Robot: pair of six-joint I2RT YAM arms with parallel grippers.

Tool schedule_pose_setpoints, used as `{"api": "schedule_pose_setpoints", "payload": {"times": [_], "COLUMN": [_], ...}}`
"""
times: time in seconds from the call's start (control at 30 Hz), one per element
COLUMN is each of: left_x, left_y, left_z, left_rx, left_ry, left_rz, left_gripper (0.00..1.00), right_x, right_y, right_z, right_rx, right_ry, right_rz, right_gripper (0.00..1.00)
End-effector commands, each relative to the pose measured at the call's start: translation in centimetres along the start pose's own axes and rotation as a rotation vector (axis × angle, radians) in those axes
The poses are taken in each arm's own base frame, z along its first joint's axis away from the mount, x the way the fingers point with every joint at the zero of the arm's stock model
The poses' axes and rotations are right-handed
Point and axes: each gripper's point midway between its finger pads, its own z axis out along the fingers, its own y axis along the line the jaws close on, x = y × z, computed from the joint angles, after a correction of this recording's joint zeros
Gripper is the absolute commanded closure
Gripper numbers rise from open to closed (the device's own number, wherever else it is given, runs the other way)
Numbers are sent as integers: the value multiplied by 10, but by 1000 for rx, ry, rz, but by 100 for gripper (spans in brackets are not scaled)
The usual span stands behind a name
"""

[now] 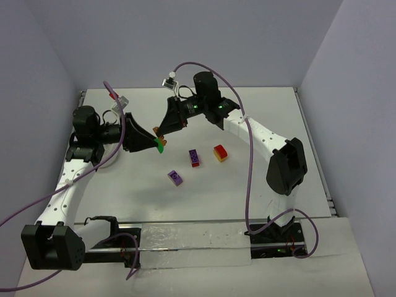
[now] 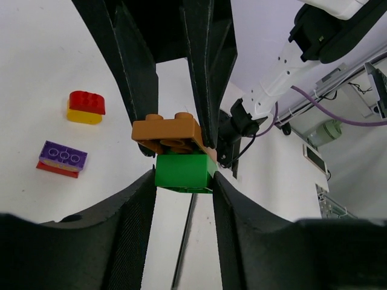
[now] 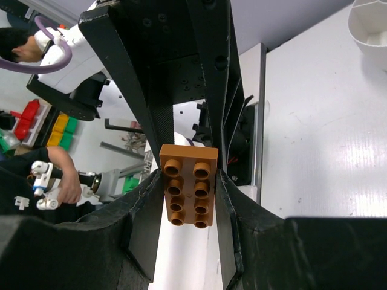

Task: Sort the legos into containers by color

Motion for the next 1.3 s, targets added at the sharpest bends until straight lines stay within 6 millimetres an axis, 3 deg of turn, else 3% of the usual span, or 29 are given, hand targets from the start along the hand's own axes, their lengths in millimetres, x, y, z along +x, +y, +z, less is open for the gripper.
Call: {"api": "schedule_pose_setpoints", "payload": {"times": [0.0,0.07,0.17,0.27,0.47,0.7,0.8,0.9,1.1,1.27], "left_x": [-4,-3,0,3,17,20,12,-2,-31,-46], "left_y": [-11,-10,-7,-1,12,40,53,77,129,146], "left_z": [1,1,1,0,-8,-37,-56,-84,-177,-226], "left_rx": [51,50,32,-6,-77,-190,-284,-494,-1115,-1325], "left_ry": [6,7,11,16,51,47,38,26,-45,-88], "left_rz": [52,47,39,47,34,50,93,158,289,318], "left_gripper": [58,64,87,100,100,100,100,100,100,100], "right_x": [-9,-10,-10,-13,-19,-22,-22,-19,-22,-24], "right_y": [33,35,35,34,37,38,27,14,-13,-35], "right_z": [-4,-5,-6,-9,-23,-44,-56,-61,-67,-68], "right_rx": [-43,-44,-34,-13,13,50,104,170,326,433], "right_ry": [-4,-6,-6,-12,-32,-51,-64,-68,-78,-81], "right_rz": [-97,-105,-107,-137,-156,-176,-185,-175,-163,-160], "right_gripper": [100,100,100,100,100,100,100,100,100,100]}}
